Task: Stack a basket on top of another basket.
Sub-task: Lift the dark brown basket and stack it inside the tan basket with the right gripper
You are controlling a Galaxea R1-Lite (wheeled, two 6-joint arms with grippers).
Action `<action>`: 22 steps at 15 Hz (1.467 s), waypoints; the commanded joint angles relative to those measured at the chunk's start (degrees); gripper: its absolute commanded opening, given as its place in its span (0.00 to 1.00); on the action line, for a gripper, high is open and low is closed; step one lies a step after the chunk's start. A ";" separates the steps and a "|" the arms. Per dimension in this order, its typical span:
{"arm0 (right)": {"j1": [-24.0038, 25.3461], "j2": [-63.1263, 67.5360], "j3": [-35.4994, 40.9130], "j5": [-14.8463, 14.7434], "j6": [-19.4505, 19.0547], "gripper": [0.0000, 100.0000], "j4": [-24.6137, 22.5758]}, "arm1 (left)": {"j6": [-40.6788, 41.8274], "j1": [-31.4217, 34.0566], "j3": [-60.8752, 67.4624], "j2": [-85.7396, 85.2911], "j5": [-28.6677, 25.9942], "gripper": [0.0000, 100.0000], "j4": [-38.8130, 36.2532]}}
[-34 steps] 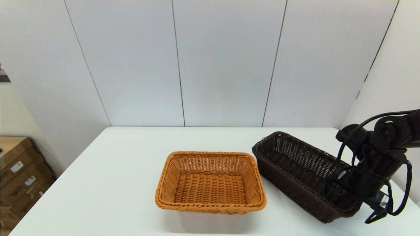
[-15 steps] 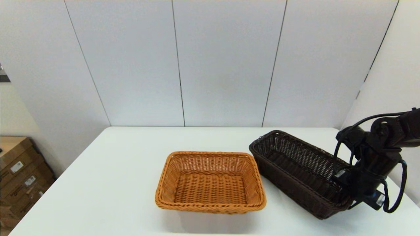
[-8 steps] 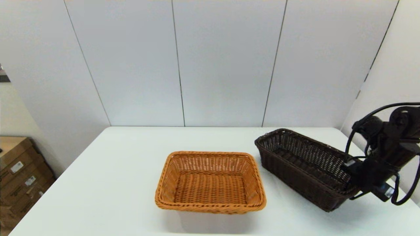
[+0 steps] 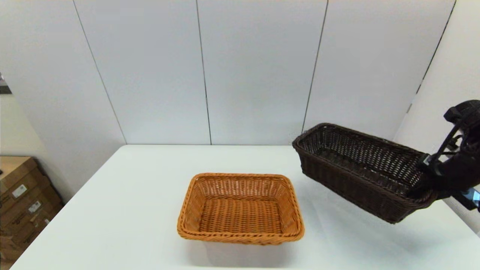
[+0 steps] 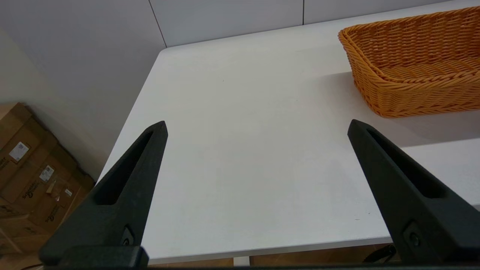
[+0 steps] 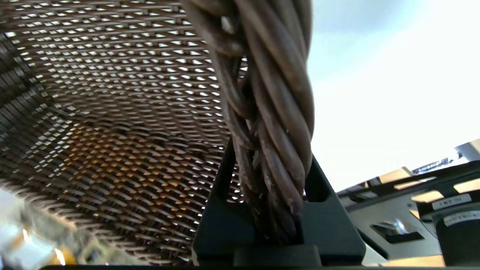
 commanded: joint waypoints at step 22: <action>24.83 1.57 -7.53 12.92 -33.14 0.00 12.92 | 0.03 -0.04 0.00 0.05 -0.03 1.00 0.00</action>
